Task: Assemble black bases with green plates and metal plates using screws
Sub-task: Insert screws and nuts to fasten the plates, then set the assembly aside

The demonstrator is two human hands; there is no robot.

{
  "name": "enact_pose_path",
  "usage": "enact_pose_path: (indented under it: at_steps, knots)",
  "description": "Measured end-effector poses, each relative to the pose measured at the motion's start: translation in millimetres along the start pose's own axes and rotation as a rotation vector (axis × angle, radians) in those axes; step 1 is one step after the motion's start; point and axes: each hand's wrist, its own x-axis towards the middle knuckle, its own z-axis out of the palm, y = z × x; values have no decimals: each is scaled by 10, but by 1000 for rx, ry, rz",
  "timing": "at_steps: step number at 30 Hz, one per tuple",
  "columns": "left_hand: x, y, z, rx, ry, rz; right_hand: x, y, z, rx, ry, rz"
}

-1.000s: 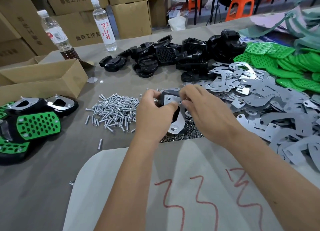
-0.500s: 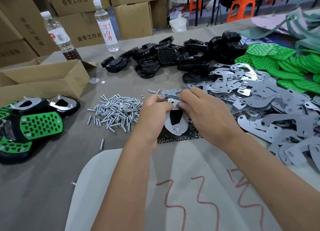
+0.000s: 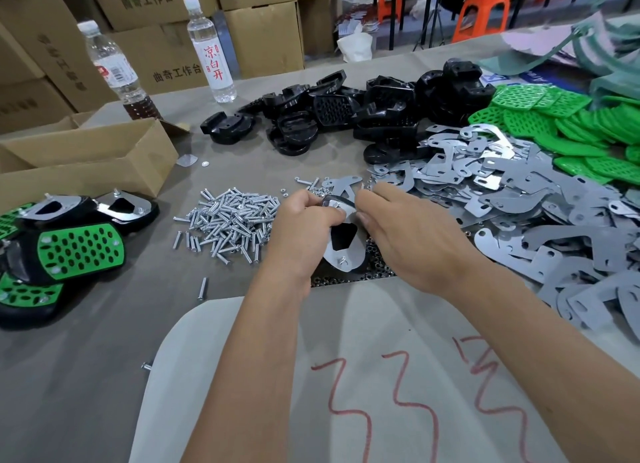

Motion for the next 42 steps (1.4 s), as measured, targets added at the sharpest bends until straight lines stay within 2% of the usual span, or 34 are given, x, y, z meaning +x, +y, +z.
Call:
enact_pose_path:
  at_steps: [5, 13, 20, 30, 34, 36, 38, 40, 42]
  knots:
    - [-48, 29, 45, -18, -8, 36, 17, -29, 33, -9, 41, 0]
    - [-117, 34, 193, -48, 49, 89, 42, -49, 58, -50, 229, 145]
    - [-117, 13, 237, 18, 69, 163, 58, -93, 98, -13, 249, 284]
    - [-143, -42, 333, 124, 80, 324, 62, -50, 148, 293, 354, 492]
    - [-145, -22, 311, 7, 95, 251, 42, -13, 98, 460, 420, 425]
    - [-115, -17, 277, -115, 102, 169, 42, 27, 50, 576, 361, 391]
    - [-105, -20, 253, -192, 92, 117, 40, 76, 27, 802, 220, 367]
    - [-112, -23, 256, -245, 81, 122, 24, 136, 46, 1051, 113, 376]
    - [-84, -42, 262, -194, 102, 184, 19, 200, 88, 1165, 131, 393]
